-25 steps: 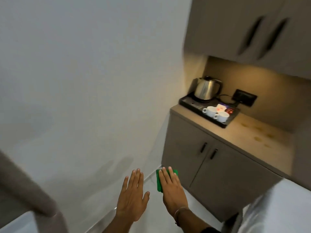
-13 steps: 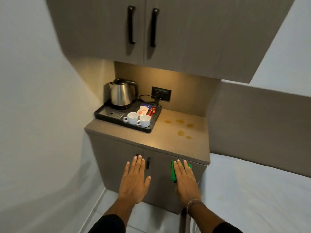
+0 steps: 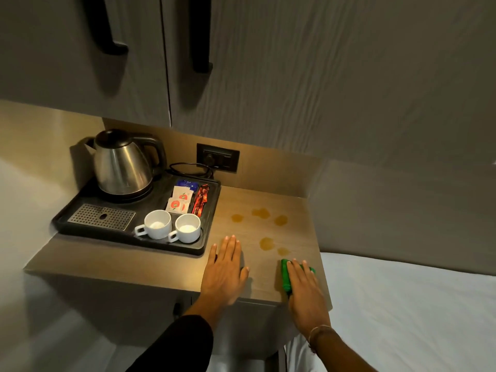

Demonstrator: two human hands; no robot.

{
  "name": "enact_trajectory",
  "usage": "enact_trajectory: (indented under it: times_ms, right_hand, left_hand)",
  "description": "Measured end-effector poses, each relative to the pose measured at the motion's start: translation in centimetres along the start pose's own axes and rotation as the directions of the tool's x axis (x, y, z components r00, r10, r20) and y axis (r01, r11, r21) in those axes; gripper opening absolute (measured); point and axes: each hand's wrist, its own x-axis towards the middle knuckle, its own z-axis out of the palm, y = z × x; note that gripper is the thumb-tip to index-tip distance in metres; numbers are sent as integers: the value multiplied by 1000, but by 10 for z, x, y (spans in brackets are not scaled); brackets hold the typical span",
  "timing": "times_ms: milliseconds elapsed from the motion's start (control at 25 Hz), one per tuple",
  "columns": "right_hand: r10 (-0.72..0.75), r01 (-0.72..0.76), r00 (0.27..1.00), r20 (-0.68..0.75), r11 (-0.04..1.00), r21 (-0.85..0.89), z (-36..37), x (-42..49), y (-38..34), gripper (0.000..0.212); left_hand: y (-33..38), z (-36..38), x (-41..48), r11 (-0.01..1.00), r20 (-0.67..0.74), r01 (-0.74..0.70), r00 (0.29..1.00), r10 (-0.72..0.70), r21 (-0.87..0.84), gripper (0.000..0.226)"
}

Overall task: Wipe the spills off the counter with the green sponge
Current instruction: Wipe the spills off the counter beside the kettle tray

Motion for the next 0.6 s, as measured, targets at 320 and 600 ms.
enact_trajectory:
  times_ms: [320,600]
  right_hand:
    - [-119,118,992,30,993,10,22,8,8,84]
    - [-221,215,967,131,975,61,-1,17,66,87]
  left_hand:
    - [-6,27,28,999,27,3,1000,-2,-35,79]
    - [-5,33,27,998,-20,14,1000,-15,-58,76]
